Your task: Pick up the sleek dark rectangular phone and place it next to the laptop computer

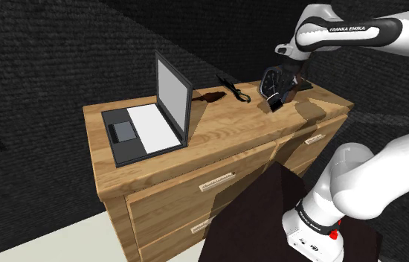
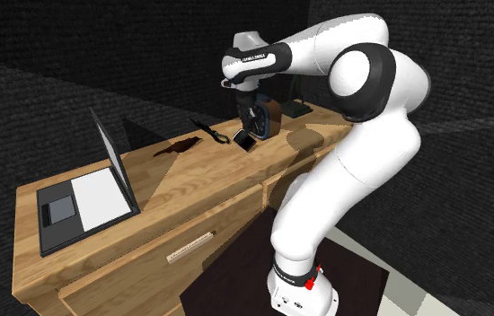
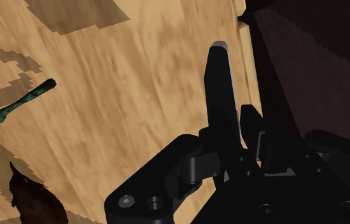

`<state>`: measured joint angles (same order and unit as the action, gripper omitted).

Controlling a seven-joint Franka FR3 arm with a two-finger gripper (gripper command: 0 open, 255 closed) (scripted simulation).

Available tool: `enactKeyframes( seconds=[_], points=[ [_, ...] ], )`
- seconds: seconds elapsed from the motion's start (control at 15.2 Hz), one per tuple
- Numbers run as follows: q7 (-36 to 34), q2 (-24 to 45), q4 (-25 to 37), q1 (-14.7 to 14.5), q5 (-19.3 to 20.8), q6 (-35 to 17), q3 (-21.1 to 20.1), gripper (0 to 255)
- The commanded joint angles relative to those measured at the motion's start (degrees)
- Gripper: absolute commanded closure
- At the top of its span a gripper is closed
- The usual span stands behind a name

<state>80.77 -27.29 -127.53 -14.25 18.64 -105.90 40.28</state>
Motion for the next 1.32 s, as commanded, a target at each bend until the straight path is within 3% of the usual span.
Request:
enactKeyframes(
  seconds=[0.0,1.25],
  points=[
    [0.1,-0.1,1.5,-0.1,-0.2,1.6,-0.4,255],
    [1.5,1.4,17.0,-1.3,-2.6,15.8,-2.8,255]
  ],
)
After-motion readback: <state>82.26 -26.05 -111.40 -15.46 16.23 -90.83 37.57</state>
